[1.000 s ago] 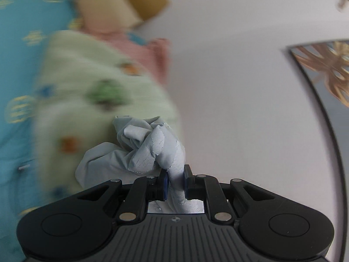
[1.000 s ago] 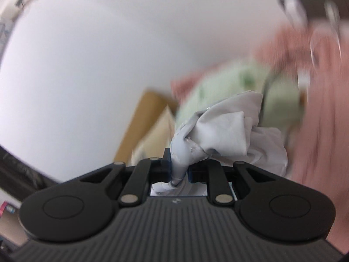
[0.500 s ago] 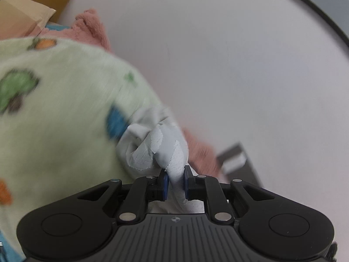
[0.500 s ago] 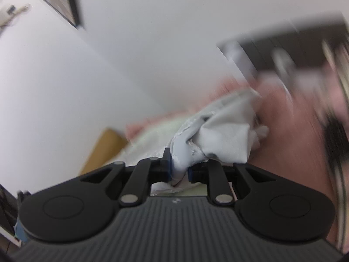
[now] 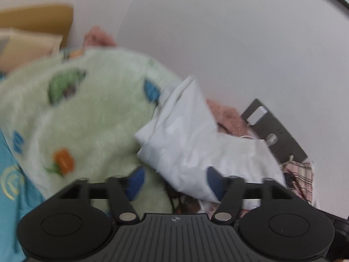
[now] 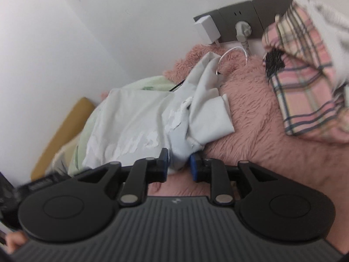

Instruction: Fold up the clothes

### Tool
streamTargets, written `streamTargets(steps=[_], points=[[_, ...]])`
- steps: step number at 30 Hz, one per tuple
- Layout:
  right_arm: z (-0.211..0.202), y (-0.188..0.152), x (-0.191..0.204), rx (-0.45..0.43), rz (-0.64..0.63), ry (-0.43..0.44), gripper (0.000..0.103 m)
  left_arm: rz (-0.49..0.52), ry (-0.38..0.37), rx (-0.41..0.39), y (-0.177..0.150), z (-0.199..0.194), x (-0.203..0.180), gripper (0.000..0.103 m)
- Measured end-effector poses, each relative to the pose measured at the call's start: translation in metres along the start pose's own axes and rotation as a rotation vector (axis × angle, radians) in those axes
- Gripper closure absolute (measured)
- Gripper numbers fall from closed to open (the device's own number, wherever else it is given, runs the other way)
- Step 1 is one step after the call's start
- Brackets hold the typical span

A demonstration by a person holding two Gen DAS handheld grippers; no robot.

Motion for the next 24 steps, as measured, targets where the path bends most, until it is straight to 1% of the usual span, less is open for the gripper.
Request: streamTargets(steps=[1, 2, 3, 5, 8, 11, 15, 20, 24], points=[[-0.008, 0.002, 0.004, 0.006, -0.012, -0.008, 0.054, 0.026, 0.013, -0.019, 0.000, -0.014, -0.009, 0.021], [-0.017, 0.003, 0.009, 0.000, -0.027, -0.003, 0.034, 0.050, 0.026, -0.039, -0.001, -0.028, -0.019, 0.017], [-0.028, 0.003, 0.016, -0.016, -0.048, 0.004, 0.021, 0.071, 0.038, -0.060, -0.003, -0.041, -0.028, 0.015], [-0.051, 0.002, 0.030, -0.050, -0.098, 0.004, 0.022, 0.109, 0.062, -0.100, -0.007, -0.068, -0.045, 0.007], [-0.082, 0.000, 0.050, -0.074, -0.168, 0.017, 0.022, 0.159, 0.086, -0.160, -0.021, -0.108, -0.070, 0.001], [-0.111, -0.008, 0.066, -0.094, -0.224, 0.032, 0.022, 0.206, 0.106, -0.208, -0.039, -0.143, -0.091, 0.000], [-0.146, -0.029, 0.084, -0.144, -0.308, 0.011, 0.022, 0.241, 0.132, -0.261, -0.067, -0.182, -0.106, 0.000], [-0.178, -0.062, 0.102, -0.199, -0.390, -0.007, 0.022, 0.250, 0.165, -0.320, -0.102, -0.221, -0.110, 0.000], [-0.193, -0.085, 0.111, -0.245, -0.414, -0.011, 0.022, 0.260, 0.195, -0.377, -0.132, -0.243, -0.107, 0.000]])
Point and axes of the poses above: each gripper's, at about its wrist camera, not at the fingertips, and z roughly the way its jaws point, x to its left, y to its top, the point moved 2 cm from there along z, roughly the way its jaws point, and after that the axes turned 15 degrees about x, right-handed, at the moved point
